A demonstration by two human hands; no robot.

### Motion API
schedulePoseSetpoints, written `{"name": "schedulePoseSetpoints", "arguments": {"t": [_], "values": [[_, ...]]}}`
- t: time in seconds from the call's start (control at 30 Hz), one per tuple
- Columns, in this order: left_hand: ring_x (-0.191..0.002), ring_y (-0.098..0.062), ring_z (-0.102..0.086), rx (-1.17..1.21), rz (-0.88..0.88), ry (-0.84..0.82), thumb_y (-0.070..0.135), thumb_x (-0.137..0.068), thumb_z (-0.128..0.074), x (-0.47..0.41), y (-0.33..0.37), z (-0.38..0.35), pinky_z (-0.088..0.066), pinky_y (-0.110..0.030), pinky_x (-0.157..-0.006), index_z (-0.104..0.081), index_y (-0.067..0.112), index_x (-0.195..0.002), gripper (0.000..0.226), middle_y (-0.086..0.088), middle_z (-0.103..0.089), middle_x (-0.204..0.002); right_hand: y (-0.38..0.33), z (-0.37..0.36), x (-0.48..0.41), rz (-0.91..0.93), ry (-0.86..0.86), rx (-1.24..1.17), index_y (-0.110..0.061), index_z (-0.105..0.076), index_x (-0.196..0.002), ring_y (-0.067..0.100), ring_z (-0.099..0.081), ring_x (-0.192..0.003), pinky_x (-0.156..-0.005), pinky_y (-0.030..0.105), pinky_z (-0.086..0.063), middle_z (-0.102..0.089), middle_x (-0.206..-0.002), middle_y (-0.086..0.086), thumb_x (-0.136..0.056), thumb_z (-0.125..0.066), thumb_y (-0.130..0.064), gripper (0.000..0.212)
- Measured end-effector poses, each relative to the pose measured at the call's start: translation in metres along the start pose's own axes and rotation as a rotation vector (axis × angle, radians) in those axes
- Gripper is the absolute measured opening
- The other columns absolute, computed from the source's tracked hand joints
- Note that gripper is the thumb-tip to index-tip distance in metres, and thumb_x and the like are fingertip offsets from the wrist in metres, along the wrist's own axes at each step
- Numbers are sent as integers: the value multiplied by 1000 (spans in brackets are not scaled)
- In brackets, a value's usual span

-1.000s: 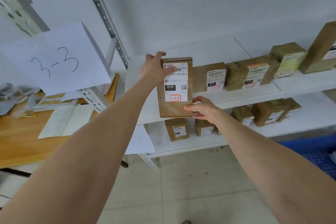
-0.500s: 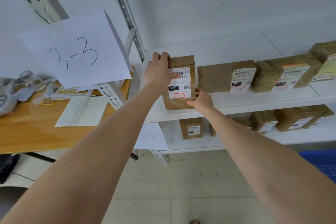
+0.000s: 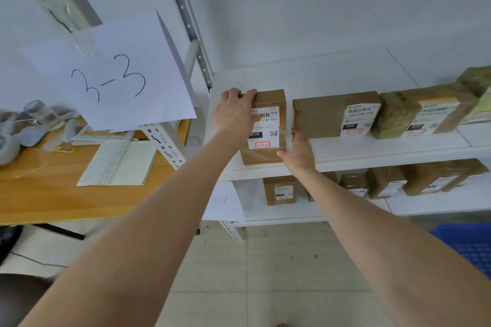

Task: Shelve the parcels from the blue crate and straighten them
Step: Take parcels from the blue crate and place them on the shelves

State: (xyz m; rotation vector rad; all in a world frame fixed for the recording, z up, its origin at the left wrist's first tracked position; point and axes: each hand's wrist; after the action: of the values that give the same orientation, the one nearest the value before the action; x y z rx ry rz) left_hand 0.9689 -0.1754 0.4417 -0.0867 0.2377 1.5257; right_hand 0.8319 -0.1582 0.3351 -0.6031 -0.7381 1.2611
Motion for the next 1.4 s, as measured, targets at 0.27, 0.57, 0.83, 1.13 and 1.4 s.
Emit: {"name": "schedulePoseSetpoints", "arguments": {"t": [0.27, 0.57, 0.83, 1.13, 1.4], "values": [[-135, -24, -32, -151, -65, -9, 25, -93, -57, 8, 6, 6, -39, -34, -100, -24, 20, -148, 65, -6, -35, -147, -52, 61, 10, 507, 370, 397, -13, -50, -121, 22, -45, -115, -93, 30, -43, -46, -124, 6, -83, -72, -32, 48], [-141, -24, -26, -152, -97, 5, 21, -90, -62, 10, 4, 3, -29, -34, -111, -20, 15, -149, 73, -9, -31, -150, -79, 60, 1, 608, 118, 768, -14, -20, -152, 27, -7, -149, -117, 37, -19, -15, -160, 8, -95, -57, -16, 68], [-134, -24, -34, -183, -135, 16, 21, -85, -68, 6, -1, -3, -34, -32, -106, -21, 13, -147, 79, -9, -39, -142, -76, 55, 3, 575, 121, 608, -17, -28, -150, 24, -40, -130, -92, 38, -47, -31, -149, 8, -94, -54, -15, 61], [-131, -23, -37, -172, -147, 32, 19, -84, -67, -4, -4, -6, -39, -31, -100, -24, 14, -146, 76, -8, -41, -139, -77, 53, -9, 565, 129, 605, -16, -28, -150, 23, -40, -130, -88, 38, -49, -30, -149, 8, -95, -53, -15, 61], [-131, -23, -36, -170, -137, 34, 19, -83, -69, -21, -3, -10, -38, -31, -101, -23, 13, -147, 79, -9, -40, -140, -82, 50, -25, 544, 127, 584, -17, -29, -149, 23, -41, -129, -87, 38, -49, -29, -150, 8, -93, -53, -12, 61]]}}
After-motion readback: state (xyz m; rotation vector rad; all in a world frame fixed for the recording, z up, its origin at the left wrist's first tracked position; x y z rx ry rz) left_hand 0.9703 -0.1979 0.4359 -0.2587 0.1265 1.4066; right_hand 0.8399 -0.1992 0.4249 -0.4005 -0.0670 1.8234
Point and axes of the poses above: each hand's wrist, its own x-axis away from the middle knuckle, its own z-axis out of the back of the hand, y = z × x
